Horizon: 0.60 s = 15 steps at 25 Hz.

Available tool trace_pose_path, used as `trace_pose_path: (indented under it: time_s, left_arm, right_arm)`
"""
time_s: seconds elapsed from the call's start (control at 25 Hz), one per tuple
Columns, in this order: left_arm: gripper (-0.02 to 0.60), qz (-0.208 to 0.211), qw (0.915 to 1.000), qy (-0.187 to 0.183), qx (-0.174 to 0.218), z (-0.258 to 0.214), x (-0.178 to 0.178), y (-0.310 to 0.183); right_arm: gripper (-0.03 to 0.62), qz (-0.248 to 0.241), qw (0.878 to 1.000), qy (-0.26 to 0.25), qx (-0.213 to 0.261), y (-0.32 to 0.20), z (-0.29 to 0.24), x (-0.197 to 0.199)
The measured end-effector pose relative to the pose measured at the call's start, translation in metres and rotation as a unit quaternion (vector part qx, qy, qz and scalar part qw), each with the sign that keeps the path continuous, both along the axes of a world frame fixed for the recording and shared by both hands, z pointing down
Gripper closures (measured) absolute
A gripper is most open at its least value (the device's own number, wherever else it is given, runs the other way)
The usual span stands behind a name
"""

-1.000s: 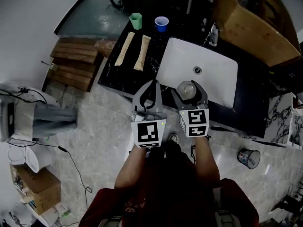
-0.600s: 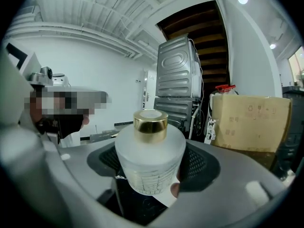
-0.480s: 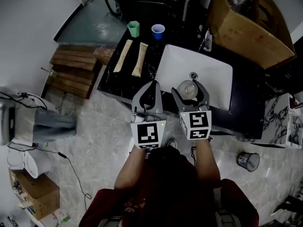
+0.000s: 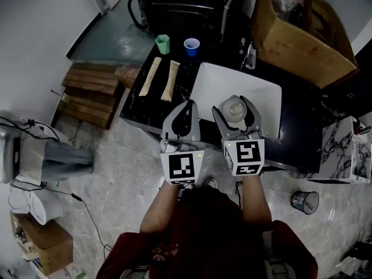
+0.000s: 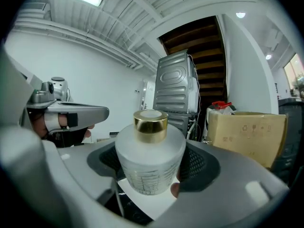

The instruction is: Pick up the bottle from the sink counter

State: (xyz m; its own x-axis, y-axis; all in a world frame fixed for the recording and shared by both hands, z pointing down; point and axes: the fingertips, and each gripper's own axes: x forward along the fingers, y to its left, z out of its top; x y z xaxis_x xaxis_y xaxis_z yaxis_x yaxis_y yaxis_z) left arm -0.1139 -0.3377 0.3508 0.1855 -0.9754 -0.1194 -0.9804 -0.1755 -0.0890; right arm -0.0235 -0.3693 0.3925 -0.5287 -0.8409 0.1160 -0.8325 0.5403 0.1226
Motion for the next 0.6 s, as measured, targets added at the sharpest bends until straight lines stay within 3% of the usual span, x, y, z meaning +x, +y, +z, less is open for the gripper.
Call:
trace_pose_path:
  time_s: [0.6]
  left_arm:
    - [0.578, 0.013, 0.9983, 0.01, 0.055, -0.039, 0.006, 0.003]
  right_arm:
    - [0.258, 0.029, 0.994, -0.043, 0.093, 0.016, -0.07, 0.015]
